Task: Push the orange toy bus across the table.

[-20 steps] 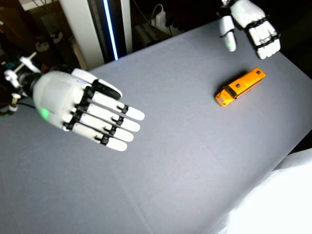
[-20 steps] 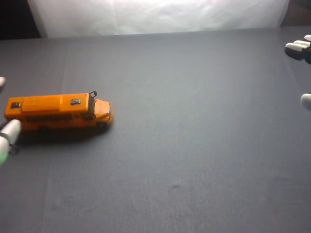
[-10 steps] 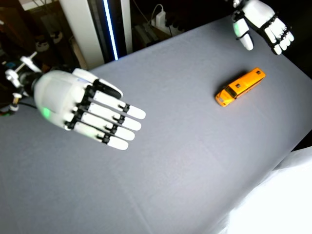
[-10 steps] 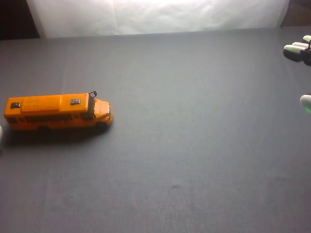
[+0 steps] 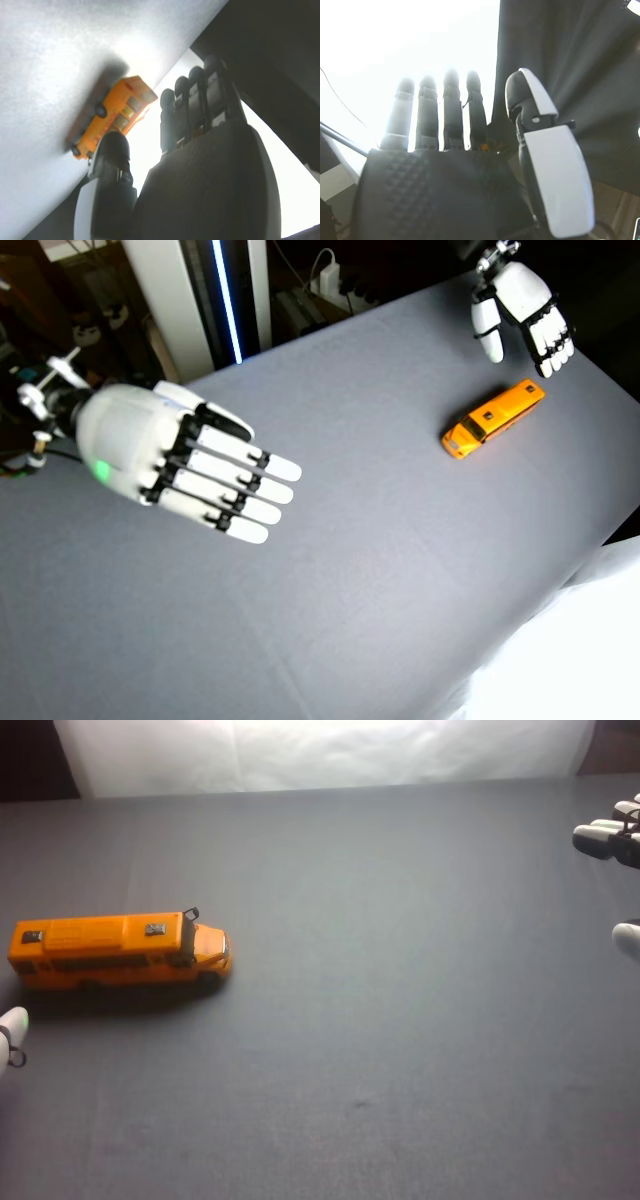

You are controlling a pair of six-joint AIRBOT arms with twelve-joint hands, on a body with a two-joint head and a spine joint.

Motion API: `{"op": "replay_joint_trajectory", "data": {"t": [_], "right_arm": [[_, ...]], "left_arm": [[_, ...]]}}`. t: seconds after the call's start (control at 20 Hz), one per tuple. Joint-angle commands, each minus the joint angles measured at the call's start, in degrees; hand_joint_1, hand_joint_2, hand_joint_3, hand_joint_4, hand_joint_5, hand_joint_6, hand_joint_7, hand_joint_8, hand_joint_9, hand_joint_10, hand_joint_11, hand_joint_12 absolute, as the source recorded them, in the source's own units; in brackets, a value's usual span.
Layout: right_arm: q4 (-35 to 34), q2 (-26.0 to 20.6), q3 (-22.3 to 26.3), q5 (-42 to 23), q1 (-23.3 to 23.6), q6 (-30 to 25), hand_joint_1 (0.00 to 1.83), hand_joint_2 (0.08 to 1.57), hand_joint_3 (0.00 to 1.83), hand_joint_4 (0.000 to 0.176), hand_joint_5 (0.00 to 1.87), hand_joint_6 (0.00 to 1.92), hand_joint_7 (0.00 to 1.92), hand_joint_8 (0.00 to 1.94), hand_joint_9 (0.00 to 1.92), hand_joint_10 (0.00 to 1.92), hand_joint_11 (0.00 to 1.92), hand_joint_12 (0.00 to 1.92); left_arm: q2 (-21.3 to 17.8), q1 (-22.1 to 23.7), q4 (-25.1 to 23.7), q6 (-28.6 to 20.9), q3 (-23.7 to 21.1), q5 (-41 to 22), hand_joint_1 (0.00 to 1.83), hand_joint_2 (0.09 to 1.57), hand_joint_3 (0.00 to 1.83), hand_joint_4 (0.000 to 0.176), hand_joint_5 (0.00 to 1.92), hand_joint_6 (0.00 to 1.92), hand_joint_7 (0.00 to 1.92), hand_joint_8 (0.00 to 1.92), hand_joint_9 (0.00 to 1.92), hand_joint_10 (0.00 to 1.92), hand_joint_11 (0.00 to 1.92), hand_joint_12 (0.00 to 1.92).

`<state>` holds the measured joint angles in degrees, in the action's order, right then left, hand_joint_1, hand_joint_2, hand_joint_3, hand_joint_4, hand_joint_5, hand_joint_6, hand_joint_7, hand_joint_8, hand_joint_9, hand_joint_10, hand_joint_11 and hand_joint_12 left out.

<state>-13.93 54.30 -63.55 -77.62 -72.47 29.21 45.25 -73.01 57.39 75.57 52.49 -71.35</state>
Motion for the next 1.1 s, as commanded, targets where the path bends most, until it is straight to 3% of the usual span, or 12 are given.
{"op": "replay_joint_trajectory", "data": {"t": [0.0, 0.2, 0.25, 0.55, 0.6, 0.65, 0.7, 0.75, 0.9, 1.05], "right_arm": [[-0.8, 0.2, -0.3, -6.9, 0.5, -0.5, 0.71, 1.34, 0.0, 0.0, 0.4, 0.0, 0.36, 0.01, 0.19, 0.01, 0.04, 0.13], [-0.7, 0.6, -0.3, -6.9, 0.5, -0.5, 0.7, 1.35, 0.0, 0.0, 0.39, 0.0, 0.35, 0.0, 0.19, 0.0, 0.04, 0.13], [-0.7, 0.7, -0.3, -6.9, 0.5, -0.5, 0.75, 1.34, 0.0, 0.01, 0.41, 0.0, 0.37, 0.01, 0.2, 0.01, 0.04, 0.13], [-0.1, 0.8, -0.3, -6.5, 0.6, -0.6, 0.77, 1.34, 0.0, 0.016, 0.42, 0.0, 0.39, 0.0, 0.22, 0.0, 0.03, 0.13], [0.0, 0.8, -0.3, -6.5, 0.6, -0.7, 0.76, 1.33, 0.0, 0.006, 0.43, 0.01, 0.39, 0.0, 0.23, 0.01, 0.05, 0.14], [0.0, 0.8, -0.3, -6.4, 0.6, -0.7, 0.76, 1.33, 0.0, 0.006, 0.43, 0.01, 0.39, 0.0, 0.23, 0.01, 0.05, 0.14], [0.1, 0.9, -0.3, -6.4, 0.6, -0.7, 0.75, 1.33, 0.0, 0.005, 0.43, 0.01, 0.39, 0.0, 0.23, 0.01, 0.05, 0.14], [0.1, 0.9, -0.3, -6.4, 0.6, -0.8, 0.75, 1.33, 0.0, 0.0, 0.43, 0.01, 0.39, 0.0, 0.22, 0.0, 0.04, 0.14], [0.2, 0.9, -0.3, -6.3, 0.6, -0.9, 0.76, 1.33, 0.0, 0.0, 0.44, 0.01, 0.41, 0.01, 0.24, 0.01, 0.06, 0.14], [0.2, 1.0, -0.3, -6.3, 0.6, -0.9, 0.75, 1.33, 0.0, 0.0, 0.45, 0.01, 0.42, 0.01, 0.25, 0.01, 0.07, 0.15]], "left_arm": [[0.0, 0.2, -1.6, 0.0, 0.5, -6.5, 0.19, 1.45, 0.0, 0.0, 0.24, 0.0, 0.22, 0.0, 0.13, 0.0, 0.04, 0.06], [0.8, 0.3, -1.1, -1.3, 1.9, -4.6, 0.21, 1.45, 0.0, 0.0, 0.24, 0.0, 0.23, 0.0, 0.15, 0.0, 0.06, 0.05], [1.0, 0.4, -1.1, -1.7, 2.3, -4.0, 0.17, 1.46, 0.0, 0.014, 0.23, 0.0, 0.21, 0.0, 0.14, 0.0, 0.05, 0.05], [2.6, 2.3, -2.2, -2.2, 4.0, -1.2, 0.18, 1.47, 0.0, 0.0, 0.22, 0.0, 0.23, 0.01, 0.17, 0.01, 0.1, 0.06], [3.0, 3.0, -2.9, -2.2, 4.4, -0.5, 0.21, 1.48, 0.0, 0.011, 0.2, 0.0, 0.23, 0.0, 0.17, 0.0, 0.1, 0.06], [3.1, 3.2, -3.2, -2.2, 4.5, -0.3, 0.21, 1.48, 0.0, 0.011, 0.2, 0.0, 0.23, 0.0, 0.17, 0.0, 0.1, 0.06], [3.4, 3.7, -3.7, -2.2, 4.6, 0.0, 0.21, 1.48, 0.0, 0.011, 0.2, 0.0, 0.23, 0.0, 0.17, 0.0, 0.1, 0.06], [3.7, 4.2, -4.6, -2.2, 4.7, 0.3, 0.23, 1.48, 0.0, 0.0, 0.21, 0.0, 0.24, 0.0, 0.17, 0.0, 0.09, 0.05], [4.4, 5.9, -8.0, -2.1, 4.7, 1.7, 0.23, 1.47, 0.0, 0.0, 0.21, 0.0, 0.24, 0.0, 0.18, 0.0, 0.09, 0.06], [5.2, 8.2, -12.3, -0.7, 4.5, 4.3, 0.08, 1.46, 0.0, 0.0, 0.24, 0.01, 0.23, 0.0, 0.17, 0.0, 0.11, 0.08]]}}
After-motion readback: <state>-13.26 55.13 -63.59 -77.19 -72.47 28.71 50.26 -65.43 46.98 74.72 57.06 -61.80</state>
